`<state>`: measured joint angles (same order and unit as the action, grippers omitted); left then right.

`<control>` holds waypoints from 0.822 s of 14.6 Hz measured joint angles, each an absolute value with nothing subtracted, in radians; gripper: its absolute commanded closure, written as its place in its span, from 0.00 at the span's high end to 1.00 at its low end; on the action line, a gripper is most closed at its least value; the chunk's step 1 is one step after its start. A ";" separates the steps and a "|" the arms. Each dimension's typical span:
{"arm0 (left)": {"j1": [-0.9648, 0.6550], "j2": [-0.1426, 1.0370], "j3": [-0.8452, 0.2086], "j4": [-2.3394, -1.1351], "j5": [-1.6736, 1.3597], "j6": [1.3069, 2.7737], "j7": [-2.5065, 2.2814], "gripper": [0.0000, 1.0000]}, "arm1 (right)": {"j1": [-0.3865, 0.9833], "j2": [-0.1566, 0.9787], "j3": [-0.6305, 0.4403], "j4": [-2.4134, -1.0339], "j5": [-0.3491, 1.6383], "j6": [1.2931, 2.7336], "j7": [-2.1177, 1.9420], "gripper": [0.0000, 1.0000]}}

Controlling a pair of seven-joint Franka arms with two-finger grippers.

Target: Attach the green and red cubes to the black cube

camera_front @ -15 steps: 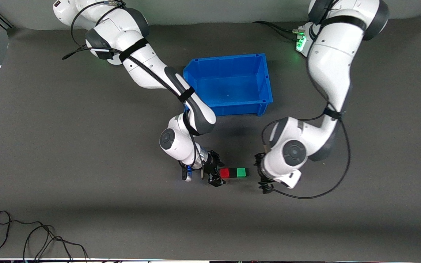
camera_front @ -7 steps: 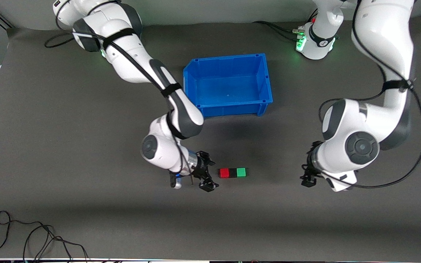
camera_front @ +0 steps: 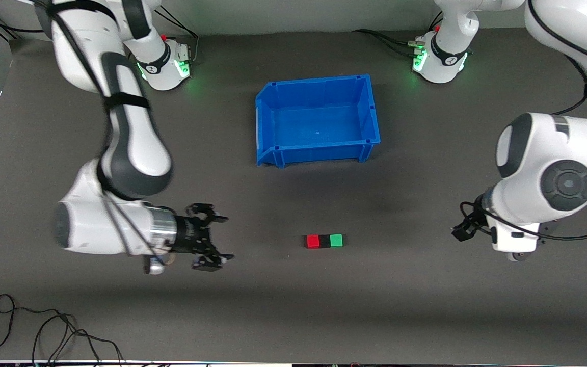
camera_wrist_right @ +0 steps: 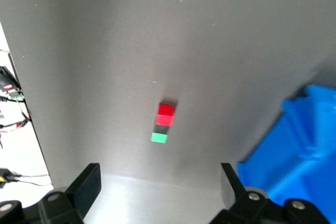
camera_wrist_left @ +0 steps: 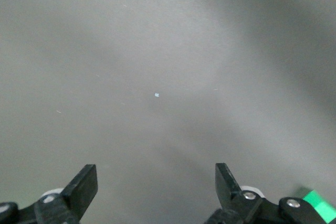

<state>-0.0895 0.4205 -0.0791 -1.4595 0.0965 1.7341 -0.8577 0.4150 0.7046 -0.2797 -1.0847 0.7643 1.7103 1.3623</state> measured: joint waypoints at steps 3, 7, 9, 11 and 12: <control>-0.033 0.372 -0.078 -1.460 0.098 1.635 -0.694 1.00 | 0.333 0.618 -0.280 -1.085 0.674 1.541 1.213 1.00; 0.044 0.297 -0.077 -1.468 0.098 1.575 -0.543 1.00 | 0.266 0.527 -0.280 -1.086 0.513 1.366 0.952 1.00; 0.069 0.251 -0.077 -1.498 0.098 1.560 -0.476 1.00 | 0.257 0.491 -0.280 -1.086 0.407 1.314 0.829 1.00; 0.091 0.200 -0.077 -1.551 0.099 1.560 -0.404 1.00 | 0.257 0.455 -0.279 -1.086 0.273 1.272 0.682 1.00; 0.100 0.180 -0.076 -1.575 0.101 1.560 -0.371 1.00 | 0.258 0.438 -0.279 -1.086 0.213 1.256 0.599 1.00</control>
